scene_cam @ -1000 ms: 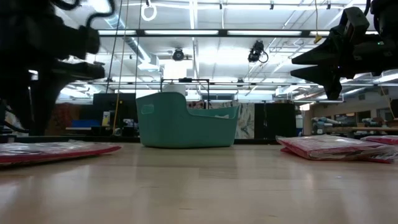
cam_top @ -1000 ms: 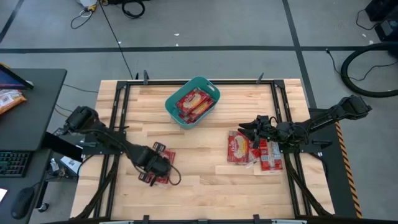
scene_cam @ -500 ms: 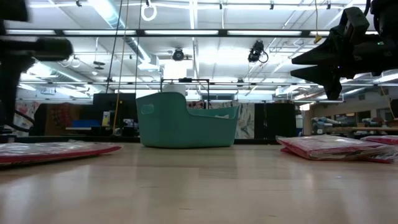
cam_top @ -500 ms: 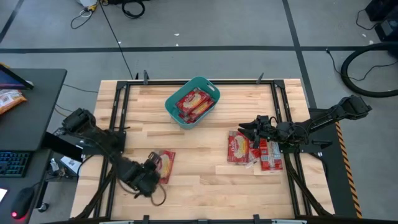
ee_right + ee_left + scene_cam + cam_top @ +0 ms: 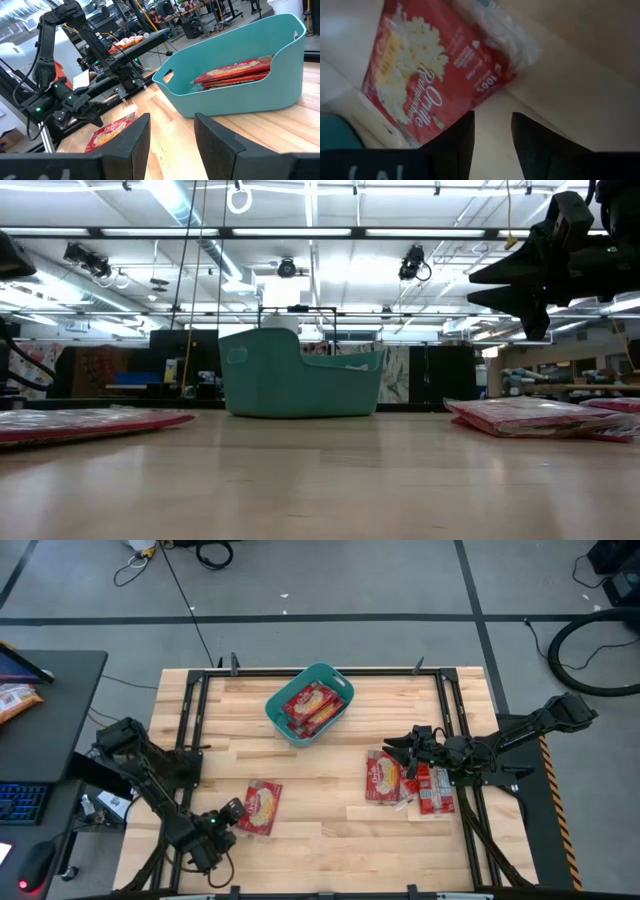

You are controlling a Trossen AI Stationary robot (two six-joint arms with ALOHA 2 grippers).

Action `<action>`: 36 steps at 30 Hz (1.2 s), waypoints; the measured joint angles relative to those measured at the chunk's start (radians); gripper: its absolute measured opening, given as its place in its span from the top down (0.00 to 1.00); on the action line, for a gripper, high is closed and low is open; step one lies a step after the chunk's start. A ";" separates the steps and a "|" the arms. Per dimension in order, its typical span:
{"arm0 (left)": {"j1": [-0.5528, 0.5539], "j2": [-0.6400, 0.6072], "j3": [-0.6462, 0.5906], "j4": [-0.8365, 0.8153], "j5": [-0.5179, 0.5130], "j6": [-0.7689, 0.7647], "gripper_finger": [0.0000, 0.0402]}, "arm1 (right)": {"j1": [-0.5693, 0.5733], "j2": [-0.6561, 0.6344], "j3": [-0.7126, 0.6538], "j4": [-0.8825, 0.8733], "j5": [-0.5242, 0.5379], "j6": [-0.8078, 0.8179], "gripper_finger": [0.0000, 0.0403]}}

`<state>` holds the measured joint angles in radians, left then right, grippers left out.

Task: Sort popcorn bags into baskets
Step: Put the red popcorn bag into the green container

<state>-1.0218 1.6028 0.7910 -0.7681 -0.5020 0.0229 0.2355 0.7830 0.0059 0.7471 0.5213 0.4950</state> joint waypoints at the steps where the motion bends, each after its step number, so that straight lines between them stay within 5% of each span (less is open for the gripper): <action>1: 0.000 0.000 -0.007 0.020 -0.019 0.000 0.66 | 0.000 0.000 0.000 0.000 0.000 0.000 0.61; 17: 0.010 -0.001 -0.117 0.328 -0.111 0.300 0.66 | 0.000 0.000 0.000 0.000 0.000 0.000 0.61; 21: 0.034 -0.002 -0.122 0.354 -0.109 0.274 0.67 | 0.000 0.000 0.000 0.000 0.000 0.000 0.61; 32: 0.098 -0.001 -0.124 0.399 -0.066 0.259 0.97 | 0.000 0.000 0.000 0.000 0.000 0.000 0.61; 36: 0.134 0.000 -0.124 0.411 -0.063 0.312 0.98 | 0.000 0.000 0.000 0.000 0.000 0.000 0.61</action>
<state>-0.8881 1.6028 0.6670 -0.3575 -0.5653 0.3344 0.2355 0.7830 0.0059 0.7471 0.5213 0.4950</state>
